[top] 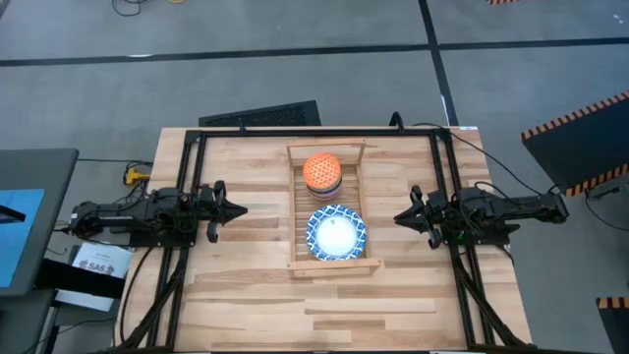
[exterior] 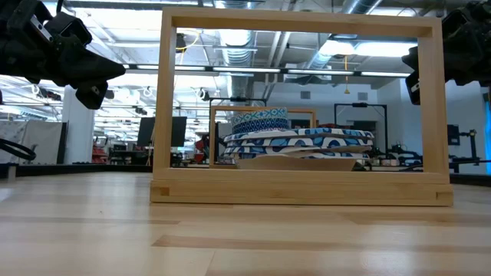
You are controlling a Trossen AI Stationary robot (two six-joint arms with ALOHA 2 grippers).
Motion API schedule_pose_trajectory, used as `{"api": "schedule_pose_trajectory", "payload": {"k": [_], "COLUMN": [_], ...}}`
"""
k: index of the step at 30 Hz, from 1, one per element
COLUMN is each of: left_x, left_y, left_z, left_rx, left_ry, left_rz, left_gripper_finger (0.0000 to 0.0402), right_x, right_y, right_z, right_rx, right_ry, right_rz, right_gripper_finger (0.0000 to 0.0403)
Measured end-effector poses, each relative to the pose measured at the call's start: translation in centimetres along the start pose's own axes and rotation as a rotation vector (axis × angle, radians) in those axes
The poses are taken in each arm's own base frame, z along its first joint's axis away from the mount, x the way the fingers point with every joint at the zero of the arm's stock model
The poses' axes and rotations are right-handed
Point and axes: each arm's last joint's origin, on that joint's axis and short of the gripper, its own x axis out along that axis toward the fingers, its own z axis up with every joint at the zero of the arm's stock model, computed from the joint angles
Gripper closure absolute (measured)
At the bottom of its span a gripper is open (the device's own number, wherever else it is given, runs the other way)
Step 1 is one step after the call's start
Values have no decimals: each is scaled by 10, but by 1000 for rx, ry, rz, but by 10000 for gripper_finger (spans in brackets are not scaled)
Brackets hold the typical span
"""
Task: Place and stack bowls onto a shelf
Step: Return to Home Position
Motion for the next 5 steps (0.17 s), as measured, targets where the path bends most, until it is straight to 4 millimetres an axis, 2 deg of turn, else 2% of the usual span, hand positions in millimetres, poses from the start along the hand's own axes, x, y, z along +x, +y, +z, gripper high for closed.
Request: {"api": "schedule_pose_trajectory", "payload": {"k": [5], "left_x": [0], "left_y": [0], "left_z": [0], "left_rx": [0], "left_ry": [0], "left_rz": [0], "left_gripper_finger": [401], "right_x": [0], "right_y": [0], "right_z": [0], "right_rx": [0], "right_ry": [0], "right_rz": [0], "right_gripper_finger": [321]}}
